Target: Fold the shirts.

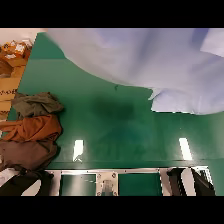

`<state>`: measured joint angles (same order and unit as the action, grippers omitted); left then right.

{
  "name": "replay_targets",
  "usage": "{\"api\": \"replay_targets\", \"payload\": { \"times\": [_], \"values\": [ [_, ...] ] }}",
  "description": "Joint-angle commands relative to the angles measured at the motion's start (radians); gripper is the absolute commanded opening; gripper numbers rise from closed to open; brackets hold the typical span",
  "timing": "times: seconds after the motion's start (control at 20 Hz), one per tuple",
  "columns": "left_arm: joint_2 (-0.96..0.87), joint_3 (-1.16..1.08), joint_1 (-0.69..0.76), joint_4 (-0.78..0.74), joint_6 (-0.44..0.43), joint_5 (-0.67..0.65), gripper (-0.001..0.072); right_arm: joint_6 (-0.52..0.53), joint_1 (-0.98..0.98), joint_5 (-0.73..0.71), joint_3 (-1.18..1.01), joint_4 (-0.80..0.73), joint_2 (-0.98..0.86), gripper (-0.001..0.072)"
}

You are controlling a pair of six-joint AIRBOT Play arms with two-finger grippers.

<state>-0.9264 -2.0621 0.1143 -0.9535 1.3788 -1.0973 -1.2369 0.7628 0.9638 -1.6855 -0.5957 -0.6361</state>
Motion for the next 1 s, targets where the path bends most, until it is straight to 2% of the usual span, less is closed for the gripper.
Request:
{"api": "replay_targets", "payload": {
  "times": [0.0,0.15,0.3,0.5,0.6,0.7,0.95],
  "values": [
    [0.119,-0.034,0.001,-0.061,0.013,0.005,0.0032,-0.030,-0.002,-0.104,-0.040,-0.111,0.099,0.0016],
    [0.103,-0.013,0.001,-0.200,0.094,-0.076,0.0032,-0.043,-0.002,-0.072,-0.016,-0.138,0.070,0.0016],
    [0.060,0.139,0.001,-0.224,0.113,-0.057,0.0032,-0.040,-0.002,-0.056,0.084,-0.092,0.005,0.0016],
    [-0.097,0.353,0.001,-0.209,0.113,0.016,0.0032,0.131,-0.103,-0.067,0.316,0.019,-0.145,0.0016],
    [-0.226,0.423,0.001,-0.192,0.112,0.071,0.0032,0.196,-0.185,-0.111,0.420,0.016,-0.270,0.0016],
    [-0.369,0.446,0.001,-0.168,0.104,0.104,0.0032,0.203,-0.225,-0.142,0.474,0.017,-0.430,0.0015],
    [-0.763,0.447,0.002,-0.029,-0.023,0.169,0.0032,0.274,-0.238,-0.152,0.430,0.118,-0.866,0.0015]
  ]
}}
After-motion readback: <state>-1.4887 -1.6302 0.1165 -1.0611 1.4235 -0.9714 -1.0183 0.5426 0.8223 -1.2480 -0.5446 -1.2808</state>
